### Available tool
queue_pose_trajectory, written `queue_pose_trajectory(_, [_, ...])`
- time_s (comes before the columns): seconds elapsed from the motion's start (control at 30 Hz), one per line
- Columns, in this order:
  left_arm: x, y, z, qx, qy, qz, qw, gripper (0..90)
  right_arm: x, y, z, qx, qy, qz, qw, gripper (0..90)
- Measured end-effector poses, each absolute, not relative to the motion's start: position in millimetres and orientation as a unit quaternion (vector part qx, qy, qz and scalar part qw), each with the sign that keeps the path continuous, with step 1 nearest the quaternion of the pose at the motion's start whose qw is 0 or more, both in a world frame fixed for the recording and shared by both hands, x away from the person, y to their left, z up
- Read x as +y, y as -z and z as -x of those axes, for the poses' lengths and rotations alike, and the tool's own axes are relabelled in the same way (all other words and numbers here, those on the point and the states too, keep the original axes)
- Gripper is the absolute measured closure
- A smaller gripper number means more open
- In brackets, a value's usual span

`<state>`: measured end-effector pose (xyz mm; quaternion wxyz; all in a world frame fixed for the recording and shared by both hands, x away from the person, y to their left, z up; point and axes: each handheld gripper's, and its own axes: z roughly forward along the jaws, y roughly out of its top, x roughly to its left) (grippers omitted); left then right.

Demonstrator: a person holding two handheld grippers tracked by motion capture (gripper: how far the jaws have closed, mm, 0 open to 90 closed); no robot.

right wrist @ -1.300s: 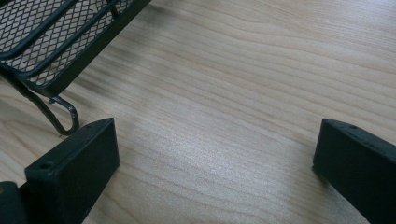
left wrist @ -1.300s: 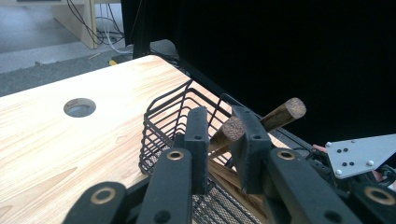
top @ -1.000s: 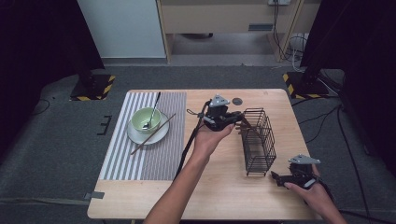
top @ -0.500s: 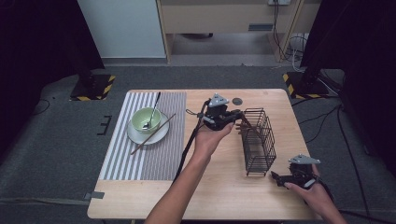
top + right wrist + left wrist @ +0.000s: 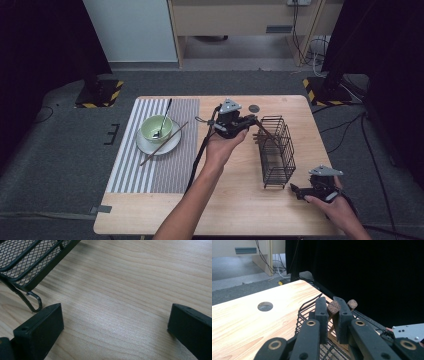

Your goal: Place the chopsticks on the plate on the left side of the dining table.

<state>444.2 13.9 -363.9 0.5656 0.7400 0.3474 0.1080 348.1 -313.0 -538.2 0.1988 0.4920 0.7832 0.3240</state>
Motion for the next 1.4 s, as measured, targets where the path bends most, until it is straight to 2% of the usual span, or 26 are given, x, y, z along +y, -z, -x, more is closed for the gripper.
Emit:
queue_pose_trajectory(0.7, [29.9,352.1,-435.3,0.352,-0.128,-0.717,0.588,82.4,-312.9,538.5,-348.0,0.783,-0.325,-0.492,0.201,0.4])
queue_pose_trajectory(1.4, [52.8,351.9,-435.7,0.367,-0.113,-0.645,0.661,82.4,-312.9,538.5,-348.0,0.783,-0.325,-0.492,0.2,0.4])
